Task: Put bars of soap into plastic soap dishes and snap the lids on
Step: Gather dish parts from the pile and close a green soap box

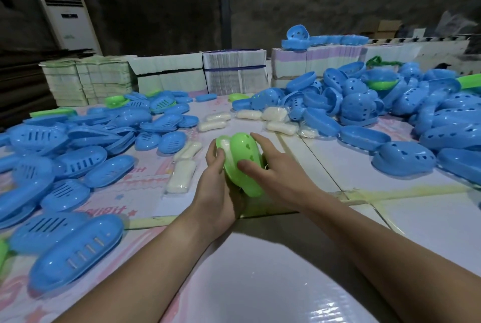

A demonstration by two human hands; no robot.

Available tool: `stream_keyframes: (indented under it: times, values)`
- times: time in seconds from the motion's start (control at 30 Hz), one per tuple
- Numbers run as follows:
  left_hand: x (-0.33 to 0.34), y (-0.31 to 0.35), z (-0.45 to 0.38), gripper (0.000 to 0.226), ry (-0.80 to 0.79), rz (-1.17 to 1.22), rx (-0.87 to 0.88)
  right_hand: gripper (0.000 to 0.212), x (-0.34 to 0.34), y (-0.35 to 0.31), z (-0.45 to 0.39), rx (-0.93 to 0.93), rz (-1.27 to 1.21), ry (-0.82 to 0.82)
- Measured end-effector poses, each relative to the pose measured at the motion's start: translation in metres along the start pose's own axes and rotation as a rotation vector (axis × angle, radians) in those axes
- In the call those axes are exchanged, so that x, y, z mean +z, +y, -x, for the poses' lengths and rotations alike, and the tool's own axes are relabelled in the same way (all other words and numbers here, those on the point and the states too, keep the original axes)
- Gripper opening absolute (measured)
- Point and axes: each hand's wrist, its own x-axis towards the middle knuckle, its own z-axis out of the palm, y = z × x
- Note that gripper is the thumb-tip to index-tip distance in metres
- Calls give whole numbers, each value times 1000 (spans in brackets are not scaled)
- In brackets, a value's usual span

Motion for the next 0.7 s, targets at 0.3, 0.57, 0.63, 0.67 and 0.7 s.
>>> stream_keyframes:
  times: [0.3, 0.57, 0.63, 0.67, 0.7]
  values:
    - [0, -6, 2, 31, -77, -73, 68, 84, 0, 2, -3, 13, -35, 84]
    - [-4, -7, 3, 35, -76, -120, 109, 77, 2, 8, -2, -2, -126, 75]
    - [-4, -5, 2, 39, -86, -118, 130, 75, -1, 9, -3, 5, -129, 91]
    - [-3, -5, 2, 41, -95, -132, 139, 74, -2, 9, -3, 5, -116, 98]
    - [-3, -6, 2, 42, -102, -151, 146, 73, -2, 9, -3, 1, -99, 103]
